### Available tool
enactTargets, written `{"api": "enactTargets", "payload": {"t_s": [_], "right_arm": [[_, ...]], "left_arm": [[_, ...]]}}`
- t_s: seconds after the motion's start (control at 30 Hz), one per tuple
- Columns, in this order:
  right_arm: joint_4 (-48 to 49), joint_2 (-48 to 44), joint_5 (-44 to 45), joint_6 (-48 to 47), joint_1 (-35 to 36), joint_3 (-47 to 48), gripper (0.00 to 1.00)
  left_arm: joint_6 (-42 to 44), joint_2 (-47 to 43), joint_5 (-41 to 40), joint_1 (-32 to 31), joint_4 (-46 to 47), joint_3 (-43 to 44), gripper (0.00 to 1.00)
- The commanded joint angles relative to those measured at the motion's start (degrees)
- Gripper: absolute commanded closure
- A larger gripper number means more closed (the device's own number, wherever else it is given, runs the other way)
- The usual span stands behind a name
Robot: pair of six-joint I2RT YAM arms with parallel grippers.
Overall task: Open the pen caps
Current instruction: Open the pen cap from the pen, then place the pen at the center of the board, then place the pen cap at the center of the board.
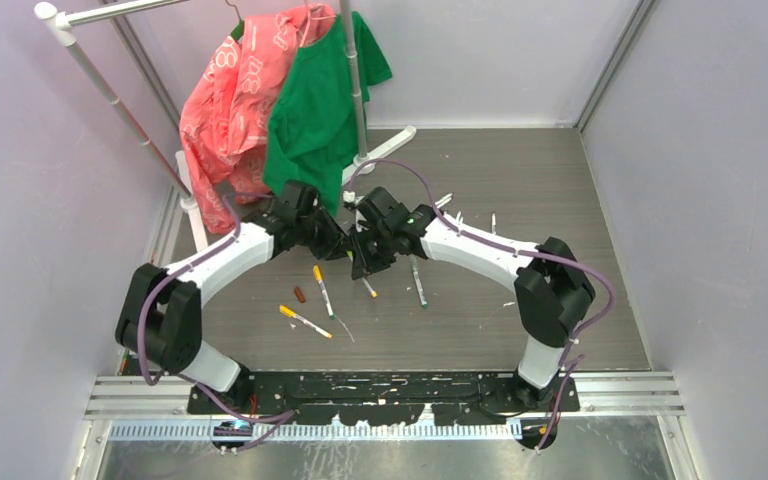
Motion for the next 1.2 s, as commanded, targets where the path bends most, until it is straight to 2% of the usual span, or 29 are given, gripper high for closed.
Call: {"api": "enactTargets", "payload": {"t_s": [0.0,0.2,0.47,0.57,0.73,0.83,0.97,1.17], "right_arm": [[-4.0,-5.1,10.1,-2.0,0.3,-5.5,0.99],[-4.7,-9.9,19.8,-3.5,2.3,-11.7,0.99],[-7.8,-11.7,25.9,-5.1,3.7,-14.4,0.99],[-6.6,-13.0,21.8,-4.1,3.6,-15.1,0.99],[-0.8,-16.2,6.0,1.7,-0.2,-16.2,0.99],[1.1,-17.7,0.8,3.9,-2.9,-15.8,0.99],[-0.8,-18.7,2.7,4.5,-6.7,-13.5,0.99],[-1.1,-16.8,12.7,7.3,-14.3,-12.6,0.99]], "left_arm": [[-3.8,3.8,-2.0,0.6,2.5,8.0,1.00],[-8.1,10.4,-1.6,0.8,1.6,13.7,1.00],[-10.1,13.9,-3.4,0.7,0.2,17.3,1.00],[-9.4,13.5,-4.3,0.4,2.5,16.4,1.00],[-8.3,9.4,-5.0,0.3,15.1,8.0,1.00],[-6.9,8.0,-4.4,0.4,17.5,5.4,1.00],[-0.3,8.9,-1.5,0.2,12.3,7.9,1.00],[10.7,11.3,-4.4,-2.5,-2.6,14.1,1.00]]}}
